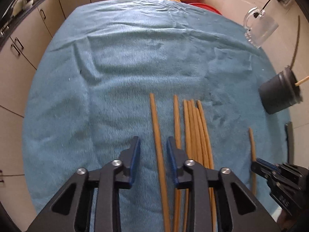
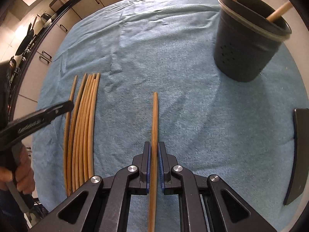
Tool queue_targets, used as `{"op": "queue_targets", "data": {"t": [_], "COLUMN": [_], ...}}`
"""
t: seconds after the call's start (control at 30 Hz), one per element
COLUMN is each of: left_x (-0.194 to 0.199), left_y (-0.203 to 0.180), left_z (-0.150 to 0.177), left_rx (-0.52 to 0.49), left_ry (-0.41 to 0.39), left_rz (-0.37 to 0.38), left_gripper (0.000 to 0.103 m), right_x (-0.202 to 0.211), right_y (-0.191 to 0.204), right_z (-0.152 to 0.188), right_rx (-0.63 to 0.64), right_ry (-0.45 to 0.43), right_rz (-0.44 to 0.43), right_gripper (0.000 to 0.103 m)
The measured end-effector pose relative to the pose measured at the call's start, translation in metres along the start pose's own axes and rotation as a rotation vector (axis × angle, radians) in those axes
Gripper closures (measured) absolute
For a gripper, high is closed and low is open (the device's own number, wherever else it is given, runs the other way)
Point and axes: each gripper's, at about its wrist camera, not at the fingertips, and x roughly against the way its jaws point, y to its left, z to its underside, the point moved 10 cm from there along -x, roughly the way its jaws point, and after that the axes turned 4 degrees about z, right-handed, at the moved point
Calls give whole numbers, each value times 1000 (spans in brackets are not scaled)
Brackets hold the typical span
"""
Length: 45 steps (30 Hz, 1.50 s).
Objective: Organize utensils
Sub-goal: 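Lift the chopstick upright with the right tool and carry it to the cup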
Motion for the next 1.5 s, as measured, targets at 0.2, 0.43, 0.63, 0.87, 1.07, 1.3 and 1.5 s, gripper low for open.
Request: {"op": "queue_targets", "data": {"t": [0.2, 0.43, 0.63, 0.87, 1.07, 1.3, 1.5], "left_x": [3, 36, 88, 134, 158, 179, 188], "left_y": [9, 13, 8, -3, -11, -16, -17], "left_z": [0, 11, 14, 18, 30, 42, 50], "left_rx": [32, 56, 58, 53, 55, 58, 64], "left_ry": [-29, -113, -216, -306, -346, -385, -399], "left_rz": [-16, 59, 82, 93, 96, 86, 79], "left_gripper": [96, 97, 97, 97, 97, 97, 97], "right_x": [0, 23, 52, 97, 124, 137, 144], "right_y": [-2, -1, 0, 6, 15, 20, 19], "right_z": [2, -7, -13, -18, -11, -3, 1], "right_rx": [1, -5, -21, -2, 35, 67, 77], "right_ry": [1, -66, -130, -260, -317, -343, -349], "right_rz": [-11, -55, -86, -111, -125, -138, -146], "right_gripper": [96, 96, 96, 96, 96, 96, 96]}}
